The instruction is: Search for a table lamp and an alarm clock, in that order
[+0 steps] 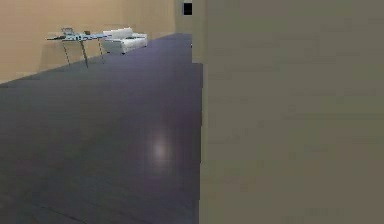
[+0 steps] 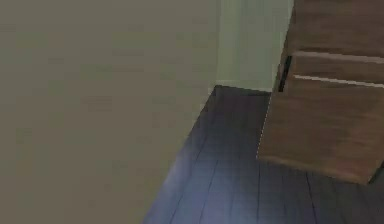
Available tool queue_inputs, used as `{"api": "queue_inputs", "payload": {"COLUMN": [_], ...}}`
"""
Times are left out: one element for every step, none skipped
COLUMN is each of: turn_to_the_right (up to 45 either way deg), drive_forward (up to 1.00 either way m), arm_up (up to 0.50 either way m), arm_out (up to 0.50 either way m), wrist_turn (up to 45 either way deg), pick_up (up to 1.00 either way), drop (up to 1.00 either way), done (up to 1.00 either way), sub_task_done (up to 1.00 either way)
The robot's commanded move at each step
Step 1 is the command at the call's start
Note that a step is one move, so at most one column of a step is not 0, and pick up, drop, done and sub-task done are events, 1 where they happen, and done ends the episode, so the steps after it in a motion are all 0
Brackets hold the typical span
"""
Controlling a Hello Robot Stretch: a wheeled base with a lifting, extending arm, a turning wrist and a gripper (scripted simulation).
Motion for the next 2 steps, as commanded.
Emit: {"api": "queue_inputs", "payload": {"turn_to_the_right": [-24.0,0.0], "drive_forward": [0.0,0.55], "arm_up": [0.0,0.0], "arm_out": [0.0,0.0], "wrist_turn": [0.0,0.0], "pick_up": [0.0,0.0], "drop": [0.0,0.0], "done": [0.0,0.0], "sub_task_done": [0.0,0.0]}}
